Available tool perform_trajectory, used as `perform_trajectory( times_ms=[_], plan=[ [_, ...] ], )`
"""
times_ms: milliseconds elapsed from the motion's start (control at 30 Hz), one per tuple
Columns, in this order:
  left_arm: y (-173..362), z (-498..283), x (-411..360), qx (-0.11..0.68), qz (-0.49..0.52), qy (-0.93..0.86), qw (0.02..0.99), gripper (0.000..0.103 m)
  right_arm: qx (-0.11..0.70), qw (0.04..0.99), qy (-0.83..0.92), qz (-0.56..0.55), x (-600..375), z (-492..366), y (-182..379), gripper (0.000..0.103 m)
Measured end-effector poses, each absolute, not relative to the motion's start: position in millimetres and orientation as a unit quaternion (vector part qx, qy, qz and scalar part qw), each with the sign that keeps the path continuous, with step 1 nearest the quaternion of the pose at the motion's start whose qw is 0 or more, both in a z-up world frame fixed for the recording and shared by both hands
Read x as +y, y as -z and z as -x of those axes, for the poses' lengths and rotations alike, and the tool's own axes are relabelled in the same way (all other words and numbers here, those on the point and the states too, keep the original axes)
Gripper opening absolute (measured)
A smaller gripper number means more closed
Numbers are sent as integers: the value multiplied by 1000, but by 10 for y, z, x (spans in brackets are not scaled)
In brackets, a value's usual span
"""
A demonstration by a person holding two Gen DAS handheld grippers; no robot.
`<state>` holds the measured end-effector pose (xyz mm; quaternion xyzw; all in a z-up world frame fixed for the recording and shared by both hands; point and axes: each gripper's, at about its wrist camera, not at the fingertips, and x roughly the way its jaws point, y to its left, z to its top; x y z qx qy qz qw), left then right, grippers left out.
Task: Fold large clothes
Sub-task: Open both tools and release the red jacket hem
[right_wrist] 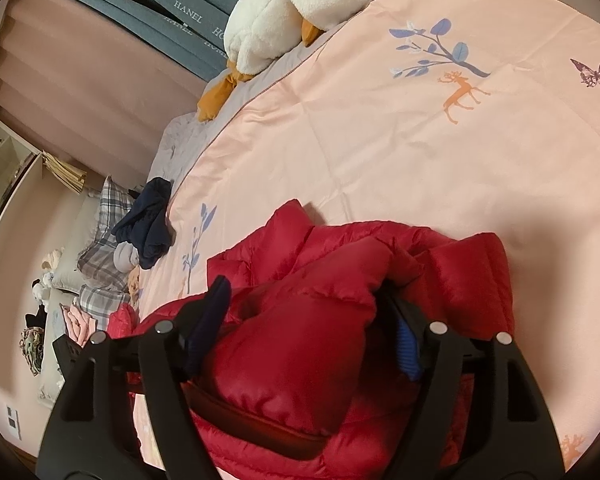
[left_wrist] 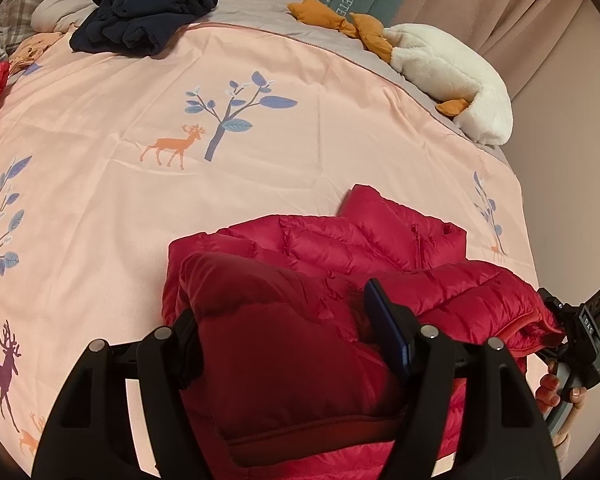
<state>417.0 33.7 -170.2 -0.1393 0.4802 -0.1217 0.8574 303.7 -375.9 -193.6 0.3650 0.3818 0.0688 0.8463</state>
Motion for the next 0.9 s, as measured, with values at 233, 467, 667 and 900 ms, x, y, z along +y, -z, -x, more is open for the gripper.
perform_trajectory(
  times_ms=[233,467,667,900],
  plan=[
    [1678,-4160,376,477,144,119,859,71,378,848,-66,-366,-3783,-3013,1896,76],
    [1675,-4166,388,476,147,119,859,71,376,848,-65,-368,-3787,-3000,1887,76],
    [1659,-4153,417,474,146,116,860,71,371,850,-61,-370,-3828,-2976,1860,77],
    [1653,-4149,426,474,146,114,861,71,366,851,-57,-373,-3870,-2951,1839,77]
  ],
)
